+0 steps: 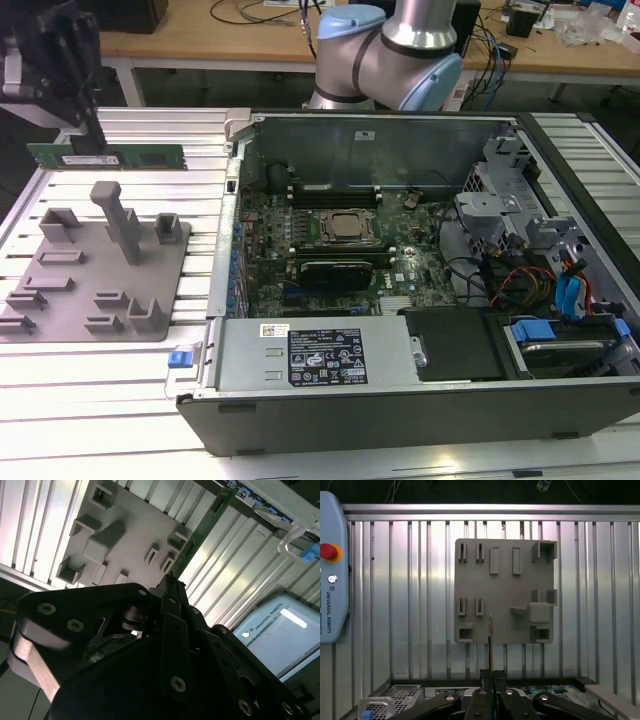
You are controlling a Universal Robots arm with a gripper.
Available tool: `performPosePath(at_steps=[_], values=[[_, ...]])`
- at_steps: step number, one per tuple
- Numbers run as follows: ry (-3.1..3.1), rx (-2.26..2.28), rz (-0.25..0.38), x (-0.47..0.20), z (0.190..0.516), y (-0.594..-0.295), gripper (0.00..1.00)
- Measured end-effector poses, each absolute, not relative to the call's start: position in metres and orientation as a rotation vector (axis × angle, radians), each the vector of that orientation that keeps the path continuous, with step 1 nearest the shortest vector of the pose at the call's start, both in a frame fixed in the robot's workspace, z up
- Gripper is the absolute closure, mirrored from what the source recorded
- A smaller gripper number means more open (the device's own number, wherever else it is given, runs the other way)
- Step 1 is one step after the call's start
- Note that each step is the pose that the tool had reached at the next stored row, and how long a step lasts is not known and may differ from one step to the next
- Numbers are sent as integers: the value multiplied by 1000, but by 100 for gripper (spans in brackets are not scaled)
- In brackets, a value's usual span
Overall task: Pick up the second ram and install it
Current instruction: 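Pick up the second ram and move it above second insertion slot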
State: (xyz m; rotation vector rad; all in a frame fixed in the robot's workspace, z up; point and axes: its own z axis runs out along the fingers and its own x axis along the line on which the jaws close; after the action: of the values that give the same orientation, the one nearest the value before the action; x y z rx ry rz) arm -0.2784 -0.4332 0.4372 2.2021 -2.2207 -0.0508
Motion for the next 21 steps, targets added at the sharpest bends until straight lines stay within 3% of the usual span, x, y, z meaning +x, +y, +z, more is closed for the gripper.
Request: performPosePath(at_steps=[21], values=[[-2221, 2202, -51, -156, 437, -433, 91]])
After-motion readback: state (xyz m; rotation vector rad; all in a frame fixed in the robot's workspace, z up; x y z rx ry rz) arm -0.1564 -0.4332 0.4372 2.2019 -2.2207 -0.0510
